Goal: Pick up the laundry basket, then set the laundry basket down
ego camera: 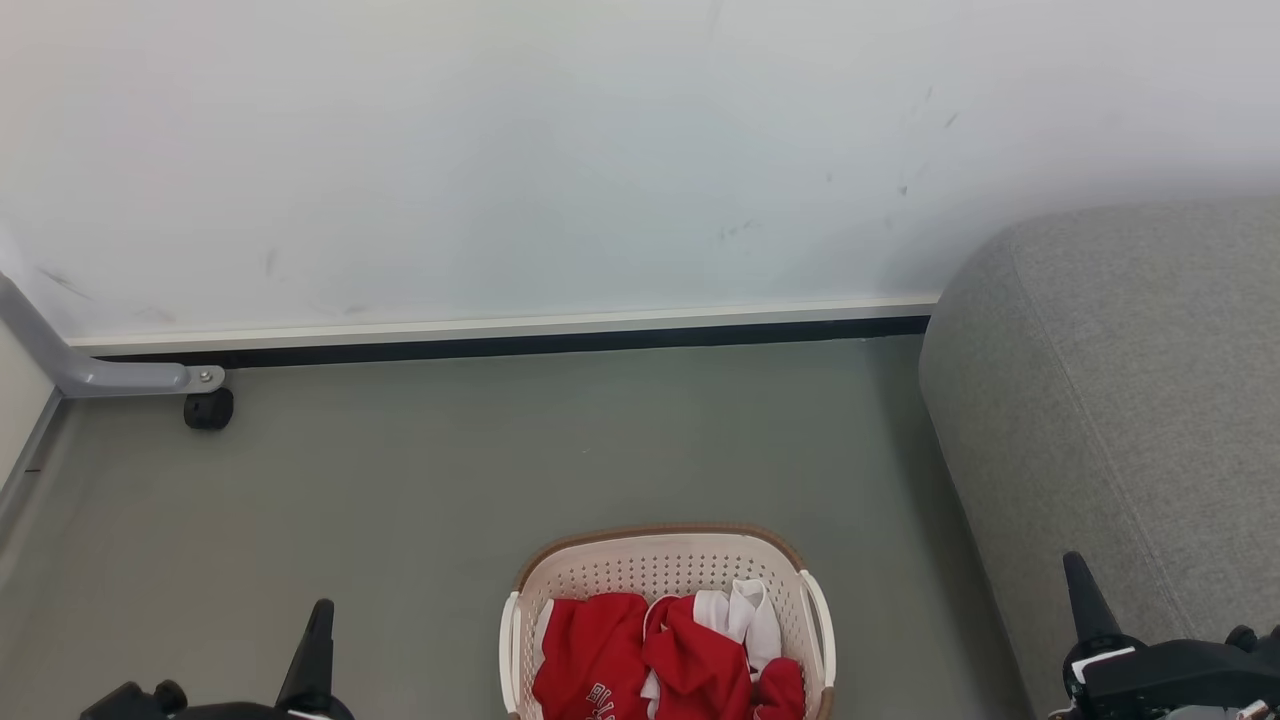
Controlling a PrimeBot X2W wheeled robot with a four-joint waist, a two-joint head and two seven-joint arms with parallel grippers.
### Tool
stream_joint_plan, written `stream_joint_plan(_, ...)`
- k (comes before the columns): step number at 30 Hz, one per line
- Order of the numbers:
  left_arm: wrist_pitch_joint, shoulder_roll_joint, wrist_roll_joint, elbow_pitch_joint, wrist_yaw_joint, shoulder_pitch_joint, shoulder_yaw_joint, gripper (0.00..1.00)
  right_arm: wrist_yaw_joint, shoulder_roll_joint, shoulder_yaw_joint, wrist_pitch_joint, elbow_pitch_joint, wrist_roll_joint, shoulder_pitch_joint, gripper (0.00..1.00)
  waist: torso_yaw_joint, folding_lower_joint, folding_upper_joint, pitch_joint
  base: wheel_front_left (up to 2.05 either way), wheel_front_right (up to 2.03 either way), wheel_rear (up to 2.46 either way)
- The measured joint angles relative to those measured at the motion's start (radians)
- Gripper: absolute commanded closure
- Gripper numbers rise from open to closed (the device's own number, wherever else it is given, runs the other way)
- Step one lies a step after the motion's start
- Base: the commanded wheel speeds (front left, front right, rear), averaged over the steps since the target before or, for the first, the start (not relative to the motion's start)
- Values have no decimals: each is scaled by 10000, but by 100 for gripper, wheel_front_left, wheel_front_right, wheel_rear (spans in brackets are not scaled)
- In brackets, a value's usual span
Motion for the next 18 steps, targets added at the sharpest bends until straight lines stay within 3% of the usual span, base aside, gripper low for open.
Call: stream_joint_plan(18, 366, -82, -2443, 384, -447, -474, 447, 100, 476, 414, -897, 477, 90, 2307, -32, 100, 49, -1, 0, 59, 0, 0, 0)
